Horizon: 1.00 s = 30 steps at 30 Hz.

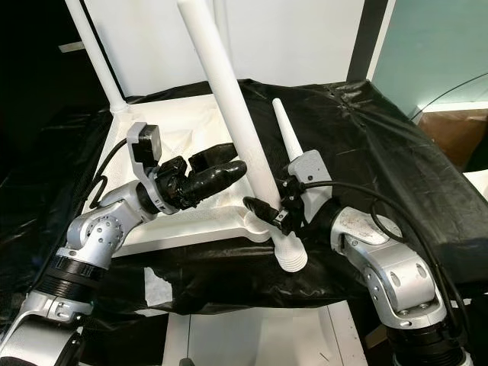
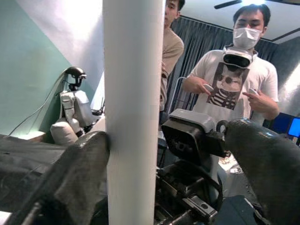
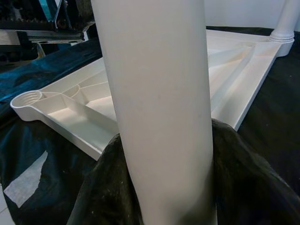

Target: Building children table

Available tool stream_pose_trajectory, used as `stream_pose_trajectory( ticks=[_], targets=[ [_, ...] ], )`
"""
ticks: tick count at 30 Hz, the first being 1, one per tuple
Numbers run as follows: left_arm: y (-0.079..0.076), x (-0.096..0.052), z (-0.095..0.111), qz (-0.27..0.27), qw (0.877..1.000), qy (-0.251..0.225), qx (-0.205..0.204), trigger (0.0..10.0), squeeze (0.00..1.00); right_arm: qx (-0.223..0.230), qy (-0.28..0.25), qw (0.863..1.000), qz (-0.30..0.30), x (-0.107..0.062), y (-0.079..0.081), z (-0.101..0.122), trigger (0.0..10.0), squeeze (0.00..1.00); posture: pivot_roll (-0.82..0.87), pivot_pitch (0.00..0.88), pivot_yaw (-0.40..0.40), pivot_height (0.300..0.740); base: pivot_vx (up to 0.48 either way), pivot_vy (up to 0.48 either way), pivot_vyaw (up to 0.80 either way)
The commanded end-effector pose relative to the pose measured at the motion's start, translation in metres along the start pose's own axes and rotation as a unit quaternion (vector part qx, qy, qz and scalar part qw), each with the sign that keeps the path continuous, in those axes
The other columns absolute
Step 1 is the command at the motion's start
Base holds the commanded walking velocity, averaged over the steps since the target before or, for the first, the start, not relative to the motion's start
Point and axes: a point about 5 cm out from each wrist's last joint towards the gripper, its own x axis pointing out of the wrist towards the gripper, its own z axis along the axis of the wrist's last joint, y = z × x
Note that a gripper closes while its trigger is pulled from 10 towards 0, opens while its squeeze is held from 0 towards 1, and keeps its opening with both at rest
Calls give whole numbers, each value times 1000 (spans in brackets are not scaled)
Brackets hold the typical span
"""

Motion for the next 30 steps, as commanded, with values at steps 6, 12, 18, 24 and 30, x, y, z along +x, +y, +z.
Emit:
stream_pose_trajectory(
  ticks=[6, 12, 18, 24, 30],
  targets=[
    [-8, 21, 7, -81, 996, 22, 10, 10000, 0, -11, 45, 999, 17, 6, 10, -8, 10000, 0, -182, 8, 61, 740, 0, 0, 0],
    [7, 24, 1, -20, 999, 39, 11, 10000, 0, -23, 38, 999, 18, 8, 15, -2, 10000, 0, -186, 8, 62, 740, 0, 0, 0],
    [14, 25, -4, 10, 998, 54, 14, 10000, 0, -26, 39, 999, 18, 8, 18, -2, 10000, 0, -193, 9, 64, 740, 0, 0, 0],
    [20, 29, -1, 33, 999, 37, 21, 2667, 0, -25, 42, 999, 16, 6, 20, -2, 10000, 0, -196, 10, 65, 740, 0, 0, 0],
    [36, 30, 6, 100, 994, -1, 40, 0, 0, -24, 45, 999, 15, 5, 23, -2, 10000, 0, -194, 9, 67, 740, 0, 0, 0]
  ],
)
